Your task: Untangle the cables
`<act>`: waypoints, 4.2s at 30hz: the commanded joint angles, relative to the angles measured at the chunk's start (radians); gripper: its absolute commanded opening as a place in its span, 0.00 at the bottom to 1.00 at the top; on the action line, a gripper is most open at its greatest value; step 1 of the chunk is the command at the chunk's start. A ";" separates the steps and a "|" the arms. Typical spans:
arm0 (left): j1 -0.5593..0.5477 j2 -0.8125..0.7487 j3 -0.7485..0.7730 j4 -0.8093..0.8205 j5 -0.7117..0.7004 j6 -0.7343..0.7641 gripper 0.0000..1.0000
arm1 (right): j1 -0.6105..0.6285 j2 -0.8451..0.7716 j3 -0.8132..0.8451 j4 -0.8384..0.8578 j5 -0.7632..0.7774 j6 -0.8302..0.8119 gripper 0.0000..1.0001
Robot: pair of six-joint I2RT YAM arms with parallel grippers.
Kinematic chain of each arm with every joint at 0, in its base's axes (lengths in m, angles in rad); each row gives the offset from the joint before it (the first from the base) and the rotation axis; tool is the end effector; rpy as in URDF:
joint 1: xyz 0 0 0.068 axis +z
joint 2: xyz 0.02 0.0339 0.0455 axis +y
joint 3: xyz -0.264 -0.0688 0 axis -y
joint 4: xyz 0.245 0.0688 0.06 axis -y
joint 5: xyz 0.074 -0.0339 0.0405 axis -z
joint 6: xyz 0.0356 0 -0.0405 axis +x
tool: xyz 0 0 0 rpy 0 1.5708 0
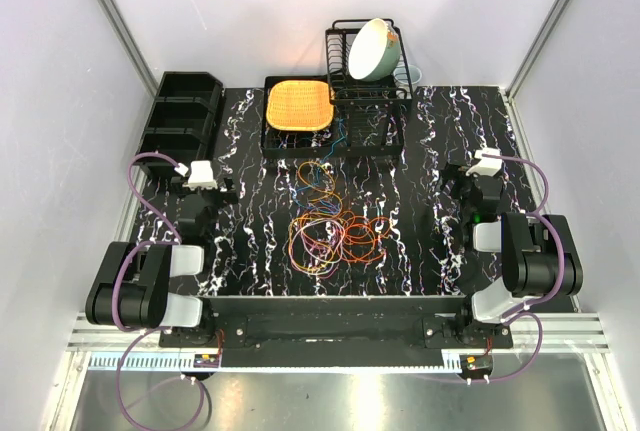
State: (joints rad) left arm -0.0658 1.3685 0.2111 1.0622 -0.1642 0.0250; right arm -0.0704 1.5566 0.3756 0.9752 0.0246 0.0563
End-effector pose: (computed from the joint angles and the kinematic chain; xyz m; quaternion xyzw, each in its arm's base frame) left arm 0.2288 -0.0092 0.1615 -0.0216 0.7392 0.0470 0.6715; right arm 0.2714 -0.0200 0.1513 0.0569 0.7739 -0.0140 0.6306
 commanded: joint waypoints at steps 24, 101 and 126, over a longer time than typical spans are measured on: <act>0.000 0.003 0.016 0.056 0.008 -0.002 0.99 | 0.029 -0.352 0.222 -0.551 0.267 0.167 1.00; 0.034 -0.307 0.766 -1.320 0.540 -0.695 0.99 | 0.376 -0.013 2.039 -1.796 -0.687 0.531 0.00; -0.522 -0.124 0.810 -1.177 0.217 -0.308 0.89 | 0.376 -0.339 0.811 -1.508 -0.161 0.612 0.87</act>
State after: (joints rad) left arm -0.5201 1.0798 0.9333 -0.2165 0.1761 -0.4244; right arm 0.3012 1.2701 1.2785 -0.6312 -0.3019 0.6380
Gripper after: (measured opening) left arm 0.897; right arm 0.824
